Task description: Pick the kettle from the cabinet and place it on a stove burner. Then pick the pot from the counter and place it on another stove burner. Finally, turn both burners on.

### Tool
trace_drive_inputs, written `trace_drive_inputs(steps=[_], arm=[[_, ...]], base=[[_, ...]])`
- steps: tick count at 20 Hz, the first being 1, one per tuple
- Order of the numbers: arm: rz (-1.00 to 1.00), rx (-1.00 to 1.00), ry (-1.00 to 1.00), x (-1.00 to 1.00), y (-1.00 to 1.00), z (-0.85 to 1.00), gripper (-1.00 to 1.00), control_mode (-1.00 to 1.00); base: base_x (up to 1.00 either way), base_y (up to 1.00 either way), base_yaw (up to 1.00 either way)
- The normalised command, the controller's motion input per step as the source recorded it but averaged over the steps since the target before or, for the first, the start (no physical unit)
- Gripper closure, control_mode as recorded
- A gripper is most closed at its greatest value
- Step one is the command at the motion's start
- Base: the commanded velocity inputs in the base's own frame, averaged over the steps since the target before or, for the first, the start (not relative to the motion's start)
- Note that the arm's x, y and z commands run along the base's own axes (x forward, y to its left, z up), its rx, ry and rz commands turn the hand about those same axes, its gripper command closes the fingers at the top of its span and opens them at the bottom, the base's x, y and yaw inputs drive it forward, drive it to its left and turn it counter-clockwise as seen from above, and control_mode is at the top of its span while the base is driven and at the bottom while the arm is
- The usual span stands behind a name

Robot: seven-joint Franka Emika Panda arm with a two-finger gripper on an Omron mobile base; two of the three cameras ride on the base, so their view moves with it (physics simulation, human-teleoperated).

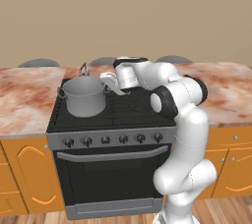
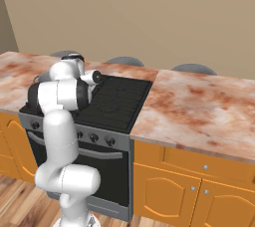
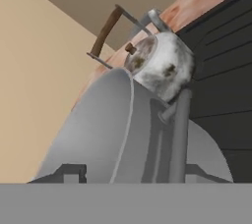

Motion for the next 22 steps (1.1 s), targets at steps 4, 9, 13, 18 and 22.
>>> trace_drive_inputs(steps=[4,9,13,18,22], arm=[[0.00,0.00,-0.03,-0.04,0.12,-0.06,-1.00,-1.00],[0.00,0.00,-0.04,-0.11,0.09,0.00,-1.00,-1.00],[0.00,0.00,-0.04,-0.18,-0.02,0.00,-1.00,-1.00],[0.00,-0.01,0.00,-0.04,-0.16,0.00,-1.00,-1.00],[0.00,-0.01,0.00,-0.01,-0.22,0.00,-1.00,-1.00]], base=[[0.00,0.00,0.00],[0.00,0.00,0.00],[0.00,0.00,0.00],[0.00,0.00,0.00],[0.00,0.00,0.00]])
